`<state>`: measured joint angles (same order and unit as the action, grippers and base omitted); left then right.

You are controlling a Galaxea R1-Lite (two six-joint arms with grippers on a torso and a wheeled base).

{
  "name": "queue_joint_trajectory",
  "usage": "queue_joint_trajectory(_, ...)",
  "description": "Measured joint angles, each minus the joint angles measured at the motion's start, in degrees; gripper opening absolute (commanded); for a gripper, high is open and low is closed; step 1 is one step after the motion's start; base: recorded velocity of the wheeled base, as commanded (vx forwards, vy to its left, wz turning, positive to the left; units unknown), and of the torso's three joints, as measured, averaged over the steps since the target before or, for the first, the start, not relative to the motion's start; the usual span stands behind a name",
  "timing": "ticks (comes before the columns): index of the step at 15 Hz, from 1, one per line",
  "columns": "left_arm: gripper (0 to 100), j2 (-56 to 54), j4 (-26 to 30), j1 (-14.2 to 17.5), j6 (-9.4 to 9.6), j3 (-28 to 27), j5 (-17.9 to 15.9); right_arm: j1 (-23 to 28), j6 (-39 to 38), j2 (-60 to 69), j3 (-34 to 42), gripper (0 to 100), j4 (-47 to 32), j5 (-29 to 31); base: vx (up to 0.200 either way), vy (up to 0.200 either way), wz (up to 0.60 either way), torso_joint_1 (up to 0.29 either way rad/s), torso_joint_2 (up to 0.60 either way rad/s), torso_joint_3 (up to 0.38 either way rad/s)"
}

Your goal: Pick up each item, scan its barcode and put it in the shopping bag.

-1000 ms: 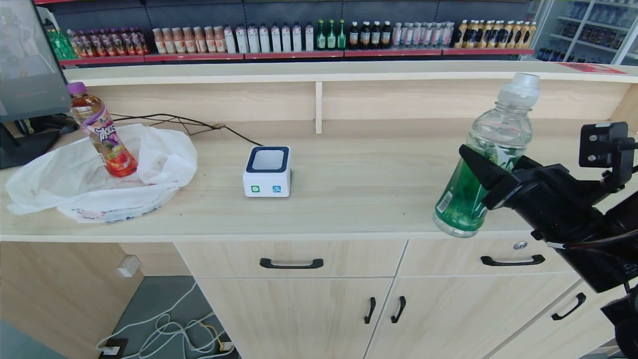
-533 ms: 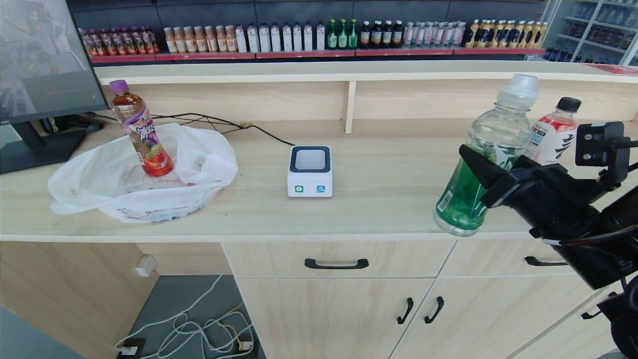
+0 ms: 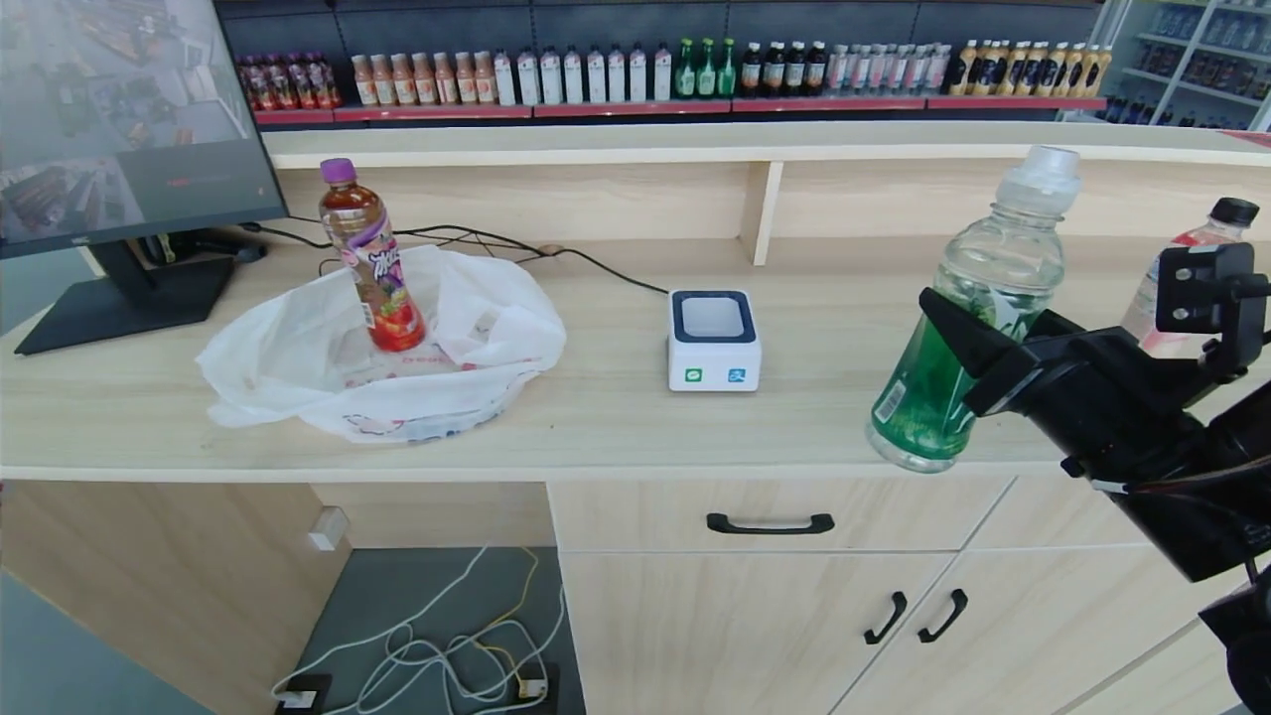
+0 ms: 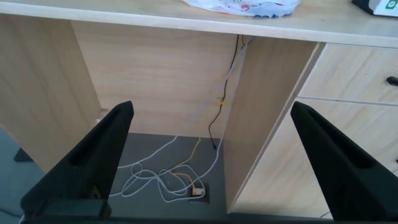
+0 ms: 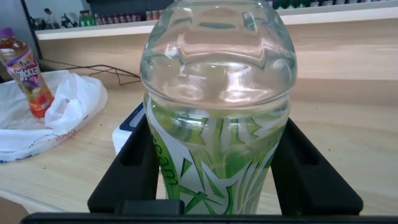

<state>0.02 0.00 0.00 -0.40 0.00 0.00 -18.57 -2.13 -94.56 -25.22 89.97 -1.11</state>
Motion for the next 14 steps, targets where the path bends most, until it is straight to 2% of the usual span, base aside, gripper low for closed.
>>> queue_joint_trajectory(3, 100, 0.0, 0.0, 0.0, 0.05, 0.0, 0.0, 0.1, 0.0, 0.7, 0.1, 0, 0.0, 0.1, 0.0, 0.2, 0.0, 0.001, 0.0, 0.001)
queue_joint_trajectory(7, 100, 0.0, 0.0, 0.0, 0.24, 0.0, 0.0, 0.0, 0.1, 1.3, -0.2, 0, 0.0, 0.0, 0.0, 0.0, 0.0, 0.0, 0.0, 0.0)
queue_joint_trajectory(14, 100, 0.0, 0.0, 0.0, 0.2, 0.0, 0.0, 0.8, 5.7, -1.9, -7.9, 0, -0.3, -2.1, 0.0, 0.0, 0.0, 0.0, 0.0, 0.0)
